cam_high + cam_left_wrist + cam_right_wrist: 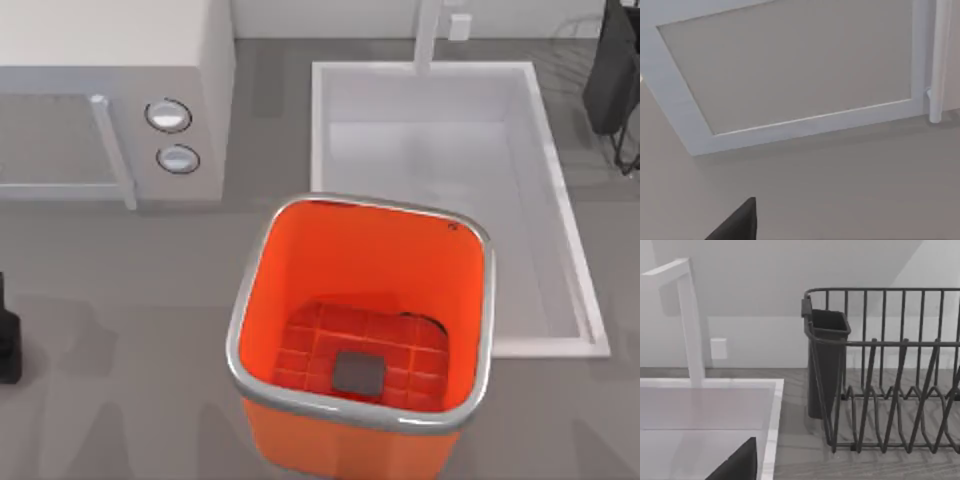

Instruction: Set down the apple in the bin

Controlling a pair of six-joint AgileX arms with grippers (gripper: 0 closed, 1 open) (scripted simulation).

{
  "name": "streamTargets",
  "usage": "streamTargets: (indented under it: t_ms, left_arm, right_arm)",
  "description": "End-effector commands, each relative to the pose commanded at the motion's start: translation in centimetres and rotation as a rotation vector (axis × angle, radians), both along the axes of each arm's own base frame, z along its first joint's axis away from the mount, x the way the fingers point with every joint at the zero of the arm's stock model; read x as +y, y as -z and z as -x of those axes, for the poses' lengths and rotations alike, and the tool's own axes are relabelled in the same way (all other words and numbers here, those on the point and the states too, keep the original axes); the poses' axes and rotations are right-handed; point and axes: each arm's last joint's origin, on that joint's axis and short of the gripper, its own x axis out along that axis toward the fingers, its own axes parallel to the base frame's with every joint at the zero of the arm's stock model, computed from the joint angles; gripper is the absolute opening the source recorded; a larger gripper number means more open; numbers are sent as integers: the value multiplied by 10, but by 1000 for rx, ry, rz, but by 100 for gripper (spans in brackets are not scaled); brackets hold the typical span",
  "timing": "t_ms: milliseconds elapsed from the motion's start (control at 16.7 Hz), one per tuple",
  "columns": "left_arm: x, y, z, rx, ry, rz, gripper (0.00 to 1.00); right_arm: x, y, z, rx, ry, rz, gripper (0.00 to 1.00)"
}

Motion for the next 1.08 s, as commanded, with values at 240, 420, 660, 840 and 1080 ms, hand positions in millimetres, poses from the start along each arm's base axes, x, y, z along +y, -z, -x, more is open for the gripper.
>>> streamTargets:
  t_ms: [240,420,660,840,1080]
  left_arm:
    - [18,2,-32,363,86,-56,100]
    - [36,12,-56,591,174,-35,100]
    - [60,22,-81,750,280,15,100]
    - [73,28,-92,796,329,44,100]
    - [75,29,-95,804,339,50,100]
  right_arm:
    - [0,0,0,0,0,0,100]
    - [0,0,0,0,0,0,100]
    - [0,0,0,0,0,0,100]
    - [0,0,0,0,0,0,100]
    - [0,0,0,0,0,0,100]
